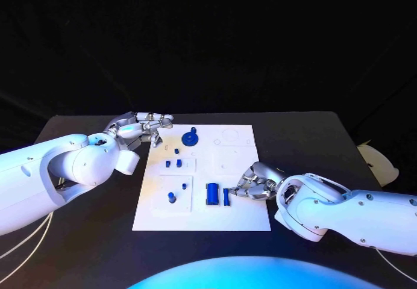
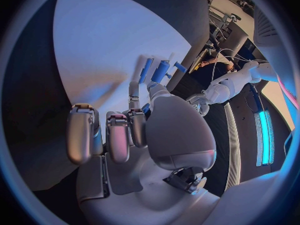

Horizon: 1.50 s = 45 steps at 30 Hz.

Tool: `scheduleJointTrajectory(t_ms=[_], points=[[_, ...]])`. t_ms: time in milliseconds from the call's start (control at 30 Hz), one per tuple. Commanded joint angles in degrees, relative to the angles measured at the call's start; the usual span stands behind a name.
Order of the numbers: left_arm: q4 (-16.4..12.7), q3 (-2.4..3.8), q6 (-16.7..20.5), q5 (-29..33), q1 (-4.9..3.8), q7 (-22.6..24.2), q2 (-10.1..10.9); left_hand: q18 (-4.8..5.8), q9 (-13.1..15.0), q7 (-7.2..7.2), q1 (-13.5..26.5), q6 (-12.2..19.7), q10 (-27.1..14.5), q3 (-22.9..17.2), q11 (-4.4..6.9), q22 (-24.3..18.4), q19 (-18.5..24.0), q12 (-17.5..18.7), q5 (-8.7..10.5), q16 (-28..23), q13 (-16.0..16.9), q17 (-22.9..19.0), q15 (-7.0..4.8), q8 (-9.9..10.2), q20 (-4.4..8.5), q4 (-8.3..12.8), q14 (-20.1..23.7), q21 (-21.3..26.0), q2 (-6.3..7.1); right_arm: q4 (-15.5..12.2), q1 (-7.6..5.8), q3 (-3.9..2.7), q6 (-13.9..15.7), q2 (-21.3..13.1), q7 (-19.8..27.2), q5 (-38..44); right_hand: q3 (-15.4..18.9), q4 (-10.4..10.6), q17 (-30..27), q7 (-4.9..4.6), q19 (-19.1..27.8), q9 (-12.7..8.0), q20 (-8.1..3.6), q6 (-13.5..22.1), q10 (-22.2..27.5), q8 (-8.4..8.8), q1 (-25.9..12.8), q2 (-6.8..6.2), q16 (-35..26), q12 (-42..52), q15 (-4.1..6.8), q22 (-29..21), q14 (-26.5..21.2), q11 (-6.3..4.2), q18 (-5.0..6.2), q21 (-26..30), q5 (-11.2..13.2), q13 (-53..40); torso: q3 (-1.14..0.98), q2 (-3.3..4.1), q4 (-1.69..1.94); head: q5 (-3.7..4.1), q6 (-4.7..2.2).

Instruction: Assemble the parts on the task board

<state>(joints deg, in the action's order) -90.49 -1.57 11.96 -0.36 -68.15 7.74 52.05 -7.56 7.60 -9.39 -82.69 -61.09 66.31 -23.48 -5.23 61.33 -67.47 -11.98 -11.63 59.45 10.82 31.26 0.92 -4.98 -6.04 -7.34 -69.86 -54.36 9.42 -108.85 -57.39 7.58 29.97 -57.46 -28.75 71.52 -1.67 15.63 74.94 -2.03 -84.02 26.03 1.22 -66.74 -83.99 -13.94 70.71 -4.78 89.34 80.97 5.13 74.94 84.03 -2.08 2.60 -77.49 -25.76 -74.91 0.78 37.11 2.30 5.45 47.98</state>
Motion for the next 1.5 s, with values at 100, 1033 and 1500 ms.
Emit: scheduleJointTrajectory(t_ms=[100, 1033, 1500], points=[[0.29, 0.03, -0.85, -0.13, -0.02, 0.49, -0.43, -0.85, -0.1, -0.11, 0.1, 0.47, -0.45, 0.16, -0.03, -0.06, 0.13, -0.27, -0.1, -0.23, 0.08, -0.06, 0.01, -0.13, -0.12, -0.05, 0.37, 0.22, -0.62, 0.44, -1.67, -0.04, 1.22, -0.96, 5.73, -1.17, 0.18, -1.12, 13.32, -0.07, -1.86, -0.12, 0.05, 0.36, -2.53, 0.38, 2.2, -0.03, -0.29, -0.26, 0.07, 11.86, 5.57, 0.14, -0.18, 0.38, 0.55, -9.77, 0.02, -0.26, -0.18, 0.0, -0.49], [16.19, -0.03, 4.68, 5.73, 0.84, 9.39, -9.93, -1.48, -1.22, -1.48, 1.14, 3.18, -4.44, 1.96, -2.74, -19.61, 21.29, 2.41, 0.26, -29.25, -3.02, -16.42, 4.74, 0.17, -5.76, -3.4, 16.83, 30.57, 0.1, 30.84, -10.06, -0.41, -6.06, 10.51, 46.96, -55.47, -5.53, -4.42, -45.58, -7.03, 28.42, -6.82, 7.28, 9.13, 23.33, 9.09, 15.03, 1.74, -62.76, -65.51, -7.65, -16.92, -20.87, 7.75, 7.15, 68.17, 9.52, 43.06, 0.98, -5.3, -1.83, -0.72, -9.62], [21.21, -0.06, 5.58, 6.5, 2.14, 9.8, -13.25, 3.18, -7.6, 4.0, 24.19, 27.88, -31.45, 17.46, -2.03, -46.18, 40.4, 11.98, 3.49, -59.45, -10.82, -31.26, 6.11, 4.98, -5.67, -0.75, 39.69, 54.36, -4.96, 38.55, -10.06, -0.51, -7.35, 16.04, 47.7, -56.61, -6.63, -8.77, -66.81, -5.49, 48.5, -18.55, 8.35, 26.96, 39.23, 13.94, -12.66, 4.78, -89.34, -80.97, -9.65, -48.04, -40.47, 7.93, 4.22, 77.49, 15.2, 69.5, 0.85, -6.12, -1.93, -1.57, -11.55]])
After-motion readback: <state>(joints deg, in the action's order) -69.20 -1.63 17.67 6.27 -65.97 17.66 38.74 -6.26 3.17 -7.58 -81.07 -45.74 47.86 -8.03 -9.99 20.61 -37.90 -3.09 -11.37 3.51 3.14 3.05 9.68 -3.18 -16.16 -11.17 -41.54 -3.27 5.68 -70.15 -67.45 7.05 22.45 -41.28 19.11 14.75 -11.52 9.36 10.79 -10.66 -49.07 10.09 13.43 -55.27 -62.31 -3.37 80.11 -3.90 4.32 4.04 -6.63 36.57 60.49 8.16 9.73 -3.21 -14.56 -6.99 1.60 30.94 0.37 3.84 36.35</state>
